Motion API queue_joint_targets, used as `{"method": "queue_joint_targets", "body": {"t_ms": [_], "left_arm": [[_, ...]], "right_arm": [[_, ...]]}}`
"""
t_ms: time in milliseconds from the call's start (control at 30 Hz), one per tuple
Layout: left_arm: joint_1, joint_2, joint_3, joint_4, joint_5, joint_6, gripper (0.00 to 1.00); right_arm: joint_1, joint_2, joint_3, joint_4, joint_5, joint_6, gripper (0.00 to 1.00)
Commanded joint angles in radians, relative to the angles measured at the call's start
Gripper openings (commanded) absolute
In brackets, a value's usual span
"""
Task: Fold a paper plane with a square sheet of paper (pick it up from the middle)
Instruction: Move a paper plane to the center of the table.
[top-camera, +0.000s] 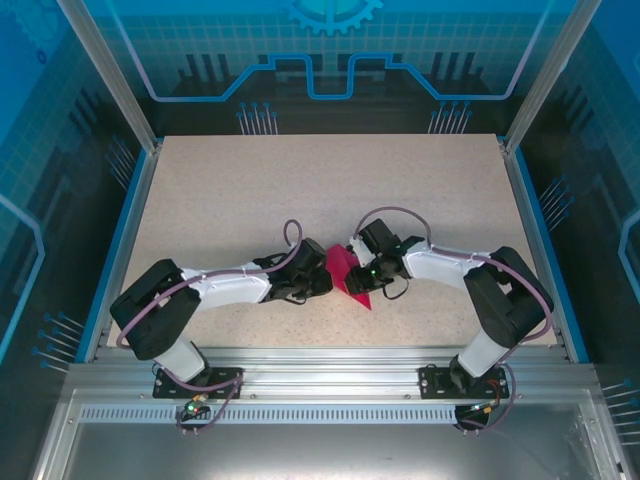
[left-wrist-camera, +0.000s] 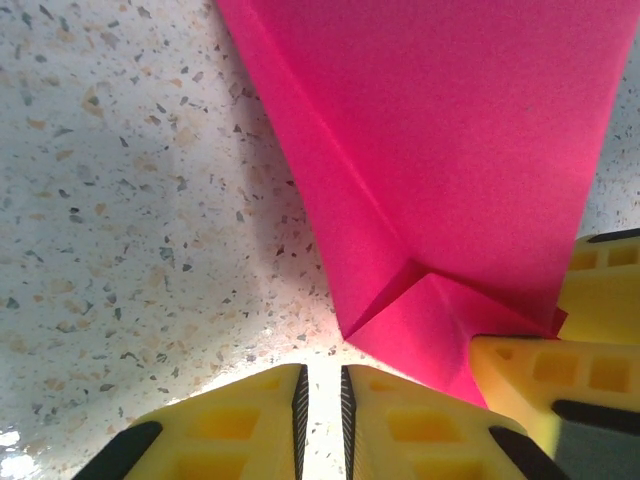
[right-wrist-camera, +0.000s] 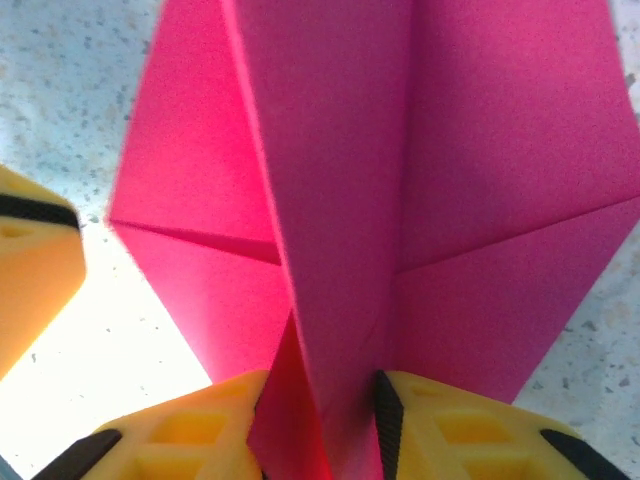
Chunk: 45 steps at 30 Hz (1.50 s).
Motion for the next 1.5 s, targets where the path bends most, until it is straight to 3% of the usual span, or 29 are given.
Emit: {"method": "queue_joint_targets", "body": {"t_ms": [0,267,500,667,1067,1467], "left_arm": [[0.007,-0.034,-0.02,-0.004,-0.021,-0.013,0.2],[0.006,-0.088,-0.055,-0.014,-0.069,-0.028,0.2],[0.007,-0.135,-0.07,-0.041,-0.111,-0.035,0.2],[0.006,-0.18,-0.083,-0.077,-0.16,-0.034,0.21],[0.014,-0.285,-0.125,-0.123,-0.233,-0.021,0.23],[0.039,-0.362,-0.18,-0.12,-0.232,-0.03,0.26]], "right_arm": [[0.031,0.034,0.05,-0.045,0.04,-0.007,0.3],[0.08,0.069,0.097,-0.114,0.17,-0.015,0.24],[0.115,0.053,0.167,-0.207,0.303,0.025,0.1],[0.106,0.054,0.24,-0.28,0.423,0.078,0.08],[0.008,0.355,0.556,-0.424,0.483,0.226,0.09],[0.001,0.453,0.615,-0.433,0.443,0.278,0.13]]}}
